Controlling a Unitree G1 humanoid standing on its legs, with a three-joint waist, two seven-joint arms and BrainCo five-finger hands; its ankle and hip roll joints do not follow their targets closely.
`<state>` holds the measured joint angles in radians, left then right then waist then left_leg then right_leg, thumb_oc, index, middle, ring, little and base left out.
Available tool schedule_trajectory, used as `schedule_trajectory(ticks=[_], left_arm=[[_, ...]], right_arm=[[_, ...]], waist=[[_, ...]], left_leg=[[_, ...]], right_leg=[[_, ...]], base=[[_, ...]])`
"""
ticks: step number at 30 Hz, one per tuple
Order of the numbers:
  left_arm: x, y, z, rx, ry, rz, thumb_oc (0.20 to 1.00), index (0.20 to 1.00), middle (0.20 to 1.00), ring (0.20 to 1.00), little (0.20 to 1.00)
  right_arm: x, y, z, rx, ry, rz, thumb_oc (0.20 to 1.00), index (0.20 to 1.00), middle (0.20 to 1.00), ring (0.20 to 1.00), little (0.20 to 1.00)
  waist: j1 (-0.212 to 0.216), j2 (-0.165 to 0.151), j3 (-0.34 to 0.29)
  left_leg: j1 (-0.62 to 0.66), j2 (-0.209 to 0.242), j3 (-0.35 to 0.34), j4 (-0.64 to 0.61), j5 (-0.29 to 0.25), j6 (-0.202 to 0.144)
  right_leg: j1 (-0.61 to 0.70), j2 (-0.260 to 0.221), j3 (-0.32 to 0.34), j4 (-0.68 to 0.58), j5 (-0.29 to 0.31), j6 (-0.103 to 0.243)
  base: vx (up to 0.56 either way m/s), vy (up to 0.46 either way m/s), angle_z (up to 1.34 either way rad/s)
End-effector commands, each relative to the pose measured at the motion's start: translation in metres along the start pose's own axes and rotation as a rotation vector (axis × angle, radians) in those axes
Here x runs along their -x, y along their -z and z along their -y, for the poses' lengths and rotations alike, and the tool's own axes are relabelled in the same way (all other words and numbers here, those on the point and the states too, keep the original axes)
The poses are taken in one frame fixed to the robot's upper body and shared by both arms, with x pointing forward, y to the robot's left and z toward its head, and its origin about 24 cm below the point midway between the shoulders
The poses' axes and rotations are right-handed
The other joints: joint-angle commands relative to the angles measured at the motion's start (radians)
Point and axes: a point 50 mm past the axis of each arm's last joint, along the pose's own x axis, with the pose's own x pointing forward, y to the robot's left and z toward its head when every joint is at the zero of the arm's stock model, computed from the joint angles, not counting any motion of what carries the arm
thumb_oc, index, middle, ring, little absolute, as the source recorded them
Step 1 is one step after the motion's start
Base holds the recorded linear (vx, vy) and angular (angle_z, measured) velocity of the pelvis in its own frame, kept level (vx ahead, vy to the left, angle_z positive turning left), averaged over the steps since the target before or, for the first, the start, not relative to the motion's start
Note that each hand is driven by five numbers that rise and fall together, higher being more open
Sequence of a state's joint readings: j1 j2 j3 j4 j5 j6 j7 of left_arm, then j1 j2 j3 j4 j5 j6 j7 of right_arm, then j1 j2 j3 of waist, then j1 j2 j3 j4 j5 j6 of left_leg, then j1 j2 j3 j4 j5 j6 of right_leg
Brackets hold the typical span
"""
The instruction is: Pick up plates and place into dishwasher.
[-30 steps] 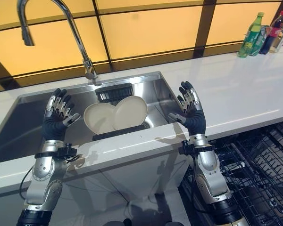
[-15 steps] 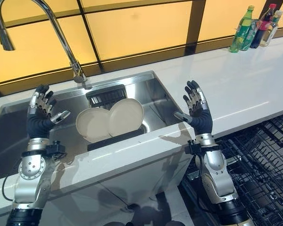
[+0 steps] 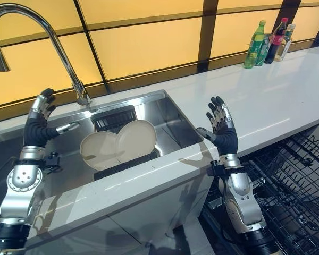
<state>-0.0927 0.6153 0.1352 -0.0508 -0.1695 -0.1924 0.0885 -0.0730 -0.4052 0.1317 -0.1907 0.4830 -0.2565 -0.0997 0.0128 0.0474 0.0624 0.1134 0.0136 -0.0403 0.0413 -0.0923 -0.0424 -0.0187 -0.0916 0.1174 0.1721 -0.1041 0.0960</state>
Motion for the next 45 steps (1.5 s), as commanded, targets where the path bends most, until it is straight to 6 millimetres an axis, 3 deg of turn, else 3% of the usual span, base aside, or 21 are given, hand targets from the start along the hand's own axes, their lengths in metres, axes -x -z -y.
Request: schedule_trajectory(ticks=[1, 9, 24, 30, 40, 45], left_arm=[[-0.017, -0.006, -0.003, -0.120, 0.120, 0.014, 1.000, 1.000, 1.000, 1.000, 1.000], [-0.027, 0.000, 0.004, -0.139, 0.144, -0.030, 1.000, 1.000, 1.000, 1.000, 1.000], [-0.048, -0.009, 0.009, -0.146, -0.024, 0.038, 1.000, 1.000, 1.000, 1.000, 1.000], [-0.051, -0.011, -0.002, -0.198, -0.143, 0.050, 1.000, 1.000, 1.000, 1.000, 1.000], [-0.056, 0.002, -0.050, -0.300, -0.486, -0.037, 1.000, 1.000, 1.000, 1.000, 1.000], [-0.063, 0.001, -0.045, -0.284, -0.437, -0.048, 1.000, 1.000, 1.000, 1.000, 1.000]], right_arm=[[-0.001, -0.018, -0.004, 0.000, -0.016, 0.082, 1.000, 1.000, 1.000, 1.000, 1.000], [-0.006, -0.023, 0.003, 0.056, -0.030, 0.084, 1.000, 1.000, 1.000, 1.000, 1.000], [-0.030, -0.045, 0.006, 0.168, -0.083, 0.159, 1.000, 1.000, 1.000, 1.000, 1.000], [-0.034, -0.051, 0.008, 0.210, -0.093, 0.171, 1.000, 1.000, 1.000, 1.000, 1.000], [-0.037, -0.054, 0.006, 0.252, -0.116, 0.156, 1.000, 1.000, 1.000, 1.000, 1.000], [-0.040, -0.056, 0.006, 0.269, -0.132, 0.143, 1.000, 1.000, 1.000, 1.000, 1.000]], waist=[[-0.038, -0.004, -0.001], [-0.074, 0.026, 0.067], [-0.100, 0.074, 0.216], [-0.107, 0.092, 0.257], [-0.121, 0.116, 0.259], [-0.139, 0.134, 0.264]], left_leg=[[-0.118, -0.040, -0.017, -0.012, 0.107, 0.047], [-0.175, -0.064, 0.007, 0.030, 0.097, 0.048], [-0.331, -0.096, 0.047, 0.125, 0.102, 0.035], [-0.361, -0.101, 0.057, 0.141, 0.102, 0.028], [-0.349, -0.106, 0.075, 0.120, 0.109, 0.021], [-0.344, -0.109, 0.082, 0.115, 0.111, 0.017]], right_leg=[[0.028, -0.055, -0.046, 0.023, 0.065, 0.022], [-0.061, -0.069, -0.018, 0.072, 0.056, 0.032], [-0.205, -0.101, 0.027, 0.091, 0.064, 0.015], [-0.244, -0.108, 0.045, 0.101, 0.072, 0.012], [-0.258, -0.120, 0.058, 0.103, 0.074, 0.005], [-0.275, -0.115, 0.075, 0.119, 0.073, 0.004]], base=[[0.05, 0.103, -0.17], [0.02, 0.128, -0.17], [-0.03, 0.117, -0.15], [-0.01, 0.101, -0.07], [0.02, 0.084, -0.07], [0.02, 0.094, -0.05]])
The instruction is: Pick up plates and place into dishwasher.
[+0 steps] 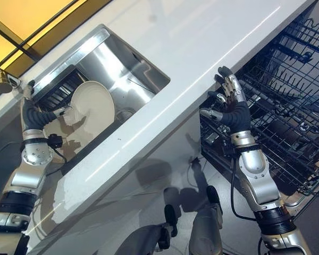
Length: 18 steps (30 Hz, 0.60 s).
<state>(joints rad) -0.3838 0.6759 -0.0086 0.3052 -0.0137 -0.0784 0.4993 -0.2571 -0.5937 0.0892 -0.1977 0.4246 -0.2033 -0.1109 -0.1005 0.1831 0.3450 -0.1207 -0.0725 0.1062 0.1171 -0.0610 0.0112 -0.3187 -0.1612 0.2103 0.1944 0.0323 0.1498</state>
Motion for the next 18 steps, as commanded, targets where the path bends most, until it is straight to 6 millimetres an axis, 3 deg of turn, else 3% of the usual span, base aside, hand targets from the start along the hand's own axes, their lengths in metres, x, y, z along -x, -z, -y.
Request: schedule_trajectory(ticks=[1, 12, 18], left_arm=[[-0.025, -0.019, -0.026, -0.011, -0.075, 0.076, 1.000, 1.000, 1.000, 1.000, 1.000], [-0.029, -0.022, 0.004, 0.022, 0.163, 0.056, 1.000, 1.000, 1.000, 1.000, 1.000], [-0.025, -0.014, 0.027, 0.051, 0.297, -0.021, 1.000, 1.000, 1.000, 1.000, 1.000]], right_arm=[[-0.001, -0.009, -0.004, 0.023, -0.048, 0.004, 1.000, 1.000, 1.000, 1.000, 1.000], [-0.008, -0.015, -0.002, 0.071, -0.062, 0.025, 1.000, 1.000, 1.000, 1.000, 1.000], [-0.013, -0.020, 0.001, 0.103, -0.076, 0.037, 1.000, 1.000, 1.000, 1.000, 1.000]], waist=[[-0.027, 0.001, -0.017], [-0.058, 0.017, 0.036], [-0.074, 0.024, 0.068]], left_leg=[[-0.110, -0.024, -0.064, 0.037, 0.081, -0.037], [-0.134, -0.027, -0.036, 0.047, 0.078, -0.040], [-0.150, -0.028, -0.018, 0.050, 0.082, -0.043]], right_leg=[[0.022, -0.044, -0.014, 0.099, -0.062, -0.050], [-0.028, -0.036, 0.021, 0.105, -0.033, -0.051], [-0.053, -0.034, 0.037, 0.100, -0.016, -0.049]], base=[[0.02, 0.073, -0.01], [-0.01, 0.061, -0.07], [0.00, 0.070, -0.08]])
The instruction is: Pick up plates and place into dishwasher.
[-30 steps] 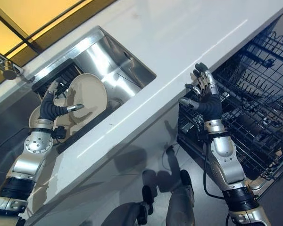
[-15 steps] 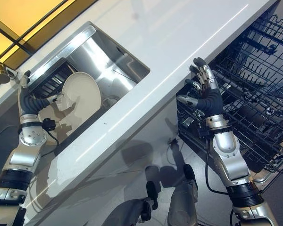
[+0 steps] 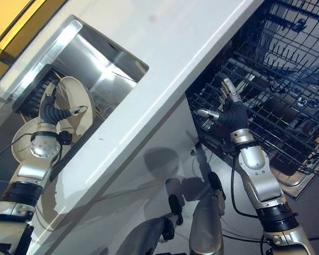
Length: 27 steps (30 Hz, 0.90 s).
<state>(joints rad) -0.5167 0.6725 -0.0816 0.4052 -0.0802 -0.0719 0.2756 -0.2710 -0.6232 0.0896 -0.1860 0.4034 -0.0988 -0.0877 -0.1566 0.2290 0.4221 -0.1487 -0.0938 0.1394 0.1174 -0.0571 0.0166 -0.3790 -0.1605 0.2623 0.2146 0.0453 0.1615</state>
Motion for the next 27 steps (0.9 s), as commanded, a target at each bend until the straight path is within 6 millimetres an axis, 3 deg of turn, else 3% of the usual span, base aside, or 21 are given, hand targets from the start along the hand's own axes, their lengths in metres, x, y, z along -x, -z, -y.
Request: schedule_trajectory(ticks=[1, 9, 17, 27], left_arm=[[-0.008, 0.003, 0.002, -0.033, 0.070, -0.050, 1.000, 1.000, 1.000, 1.000, 1.000], [-0.017, 0.037, -0.012, -0.210, -0.028, -0.280, 1.000, 1.000, 1.000, 1.000, 1.000], [-0.023, 0.041, -0.021, -0.234, -0.075, -0.327, 1.000, 1.000, 1.000, 1.000, 1.000], [-0.019, 0.042, -0.019, -0.140, -0.059, -0.300, 1.000, 1.000, 1.000, 1.000, 1.000]], right_arm=[[-0.009, -0.030, 0.000, 0.054, -0.040, 0.140, 1.000, 1.000, 1.000, 1.000, 1.000], [-0.015, -0.036, -0.001, 0.080, -0.065, 0.146, 1.000, 1.000, 1.000, 1.000, 1.000], [-0.015, -0.036, -0.004, 0.074, -0.087, 0.151, 1.000, 1.000, 1.000, 1.000, 1.000], [-0.012, -0.035, 0.000, 0.084, -0.090, 0.138, 1.000, 1.000, 1.000, 1.000, 1.000]], waist=[[-0.020, -0.022, -0.002], [-0.044, -0.031, 0.015], [-0.053, -0.045, 0.016], [-0.049, -0.028, 0.015]], left_leg=[[-0.127, -0.005, -0.049, 0.050, 0.080, -0.050], [-0.145, 0.001, -0.034, 0.052, 0.086, -0.063], [-0.150, 0.004, -0.027, 0.059, 0.082, -0.069], [-0.135, -0.003, -0.037, 0.051, 0.085, -0.074]], right_leg=[[0.001, -0.037, -0.017, 0.079, -0.023, -0.060], [-0.021, -0.041, -0.004, 0.063, 0.003, -0.060], [-0.026, -0.047, -0.004, 0.054, 0.010, -0.057], [-0.015, -0.055, -0.007, 0.059, 0.002, -0.056]], base=[[0.00, 0.063, -0.06], [0.01, 0.049, -0.09], [0.01, 0.003, -0.02], [0.00, 0.001, 0.00]])
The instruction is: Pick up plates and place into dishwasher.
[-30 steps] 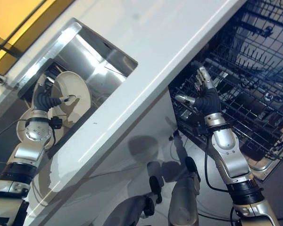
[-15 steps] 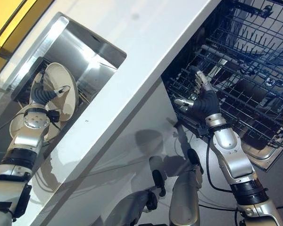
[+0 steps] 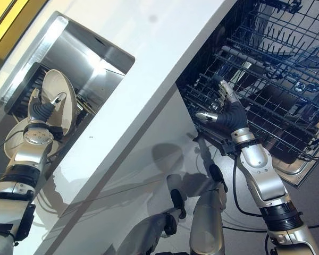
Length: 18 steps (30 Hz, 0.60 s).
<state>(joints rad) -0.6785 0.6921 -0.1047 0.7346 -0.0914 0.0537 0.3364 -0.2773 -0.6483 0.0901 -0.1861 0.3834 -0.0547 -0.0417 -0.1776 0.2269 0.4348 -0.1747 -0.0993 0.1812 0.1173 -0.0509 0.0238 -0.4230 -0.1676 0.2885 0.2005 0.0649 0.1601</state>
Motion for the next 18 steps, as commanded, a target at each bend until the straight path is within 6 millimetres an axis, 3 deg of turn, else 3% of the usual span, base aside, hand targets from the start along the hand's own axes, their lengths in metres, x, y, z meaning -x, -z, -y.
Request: schedule_trajectory(ticks=[1, 3, 7, 8, 9, 10, 18], left_arm=[[0.000, 0.003, 0.007, -0.026, 0.096, 0.002, 1.000, 1.000, 1.000, 1.000, 1.000], [0.002, 0.001, 0.013, 0.044, 0.159, 0.014, 1.000, 1.000, 1.000, 1.000, 1.000], [0.017, -0.018, 0.044, 0.280, 0.428, 0.118, 1.000, 1.000, 1.000, 1.000, 1.000], [0.021, -0.019, 0.049, 0.308, 0.468, 0.134, 0.906, 0.906, 0.906, 0.906, 0.906], [0.025, -0.020, 0.053, 0.330, 0.516, 0.152, 0.454, 0.454, 0.454, 0.454, 0.454], [0.029, -0.023, 0.056, 0.349, 0.564, 0.170, 0.200, 0.200, 0.200, 0.200, 0.200], [0.039, -0.043, 0.063, 0.425, 0.673, 0.245, 0.200, 0.200, 0.200, 0.200, 0.200]], right_arm=[[-0.010, -0.037, 0.001, 0.042, -0.031, 0.176, 1.000, 1.000, 1.000, 1.000, 1.000], [-0.010, -0.037, 0.001, 0.044, -0.030, 0.173, 1.000, 1.000, 1.000, 1.000, 1.000], [-0.008, -0.037, 0.005, 0.047, -0.017, 0.176, 1.000, 1.000, 1.000, 1.000, 1.000], [-0.007, -0.037, 0.006, 0.048, -0.016, 0.177, 1.000, 1.000, 1.000, 1.000, 1.000], [-0.006, -0.037, 0.007, 0.049, -0.016, 0.176, 1.000, 1.000, 1.000, 1.000, 1.000], [-0.006, -0.038, 0.007, 0.051, -0.014, 0.177, 1.000, 1.000, 1.000, 1.000, 1.000], [-0.005, -0.038, 0.007, 0.046, -0.019, 0.179, 1.000, 1.000, 1.000, 1.000, 1.000]], waist=[[-0.026, -0.025, 0.002], [-0.025, -0.024, 0.001], [-0.022, -0.022, 0.006], [-0.020, -0.020, 0.007], [-0.019, -0.017, 0.007], [-0.017, -0.016, 0.008], [-0.012, -0.010, 0.012]], left_leg=[[-0.109, 0.002, -0.081, 0.052, 0.078, -0.080], [-0.108, 0.003, -0.082, 0.052, 0.077, -0.079], [-0.106, 0.006, -0.081, 0.052, 0.076, -0.078], [-0.105, 0.006, -0.082, 0.050, 0.077, -0.077], [-0.104, 0.005, -0.083, 0.049, 0.078, -0.076], [-0.103, 0.005, -0.084, 0.048, 0.078, -0.076], [-0.104, 0.004, -0.089, 0.055, 0.076, -0.072]], right_leg=[[0.029, -0.048, -0.034, 0.074, -0.018, -0.055], [0.030, -0.050, -0.035, 0.075, -0.019, -0.054], [0.033, -0.052, -0.040, 0.076, -0.019, -0.052], [0.034, -0.053, -0.041, 0.076, -0.018, -0.051], [0.036, -0.053, -0.043, 0.074, -0.017, -0.050], [0.038, -0.055, -0.044, 0.072, -0.017, -0.049], [0.045, -0.059, -0.049, 0.071, -0.018, -0.051]], base=[[0.00, 0.000, 0.00], [0.00, 0.000, 0.00], [0.00, 0.000, 0.00], [0.00, 0.000, 0.00], [0.00, 0.000, 0.00], [0.00, 0.000, 0.00], [0.00, 0.000, 0.00]])
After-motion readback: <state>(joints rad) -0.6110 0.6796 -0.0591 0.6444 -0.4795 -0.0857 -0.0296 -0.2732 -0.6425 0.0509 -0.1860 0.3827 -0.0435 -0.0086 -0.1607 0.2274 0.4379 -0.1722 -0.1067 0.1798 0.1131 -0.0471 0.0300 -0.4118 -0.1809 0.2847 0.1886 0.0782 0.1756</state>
